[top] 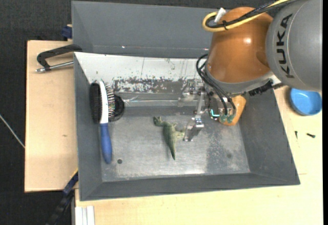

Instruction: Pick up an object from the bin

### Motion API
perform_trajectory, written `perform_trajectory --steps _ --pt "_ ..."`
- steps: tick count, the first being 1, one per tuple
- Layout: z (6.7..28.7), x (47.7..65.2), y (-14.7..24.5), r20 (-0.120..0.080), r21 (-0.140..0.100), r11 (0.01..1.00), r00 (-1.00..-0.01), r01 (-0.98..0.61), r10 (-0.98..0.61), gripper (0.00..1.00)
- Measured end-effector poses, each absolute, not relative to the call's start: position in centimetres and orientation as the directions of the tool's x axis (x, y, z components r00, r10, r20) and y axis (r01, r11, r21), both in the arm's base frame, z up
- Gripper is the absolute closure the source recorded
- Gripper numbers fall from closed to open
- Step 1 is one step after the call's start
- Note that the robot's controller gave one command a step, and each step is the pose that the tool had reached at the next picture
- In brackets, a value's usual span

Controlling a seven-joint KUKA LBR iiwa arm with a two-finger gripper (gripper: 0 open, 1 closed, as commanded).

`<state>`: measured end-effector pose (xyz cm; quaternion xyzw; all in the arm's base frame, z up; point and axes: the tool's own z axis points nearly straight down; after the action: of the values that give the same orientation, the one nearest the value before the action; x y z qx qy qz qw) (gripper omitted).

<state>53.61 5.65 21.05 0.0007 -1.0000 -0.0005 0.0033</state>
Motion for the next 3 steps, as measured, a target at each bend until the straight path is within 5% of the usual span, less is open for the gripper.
perform_trajectory --steps 1,2,3 --pt "7.2 56.2 4.7 -0.005 0.001 0.95 -0.95 -0.312 -0.312 0.0" --pt "7.5 56.4 4.7 -0.014 0.0 0.95 -0.95 -0.311 -0.311 1.0" --pt "18.7 57.6 6.2 -0.013 -0.004 0.875 -0.875 -0.484 -0.484 1.0"
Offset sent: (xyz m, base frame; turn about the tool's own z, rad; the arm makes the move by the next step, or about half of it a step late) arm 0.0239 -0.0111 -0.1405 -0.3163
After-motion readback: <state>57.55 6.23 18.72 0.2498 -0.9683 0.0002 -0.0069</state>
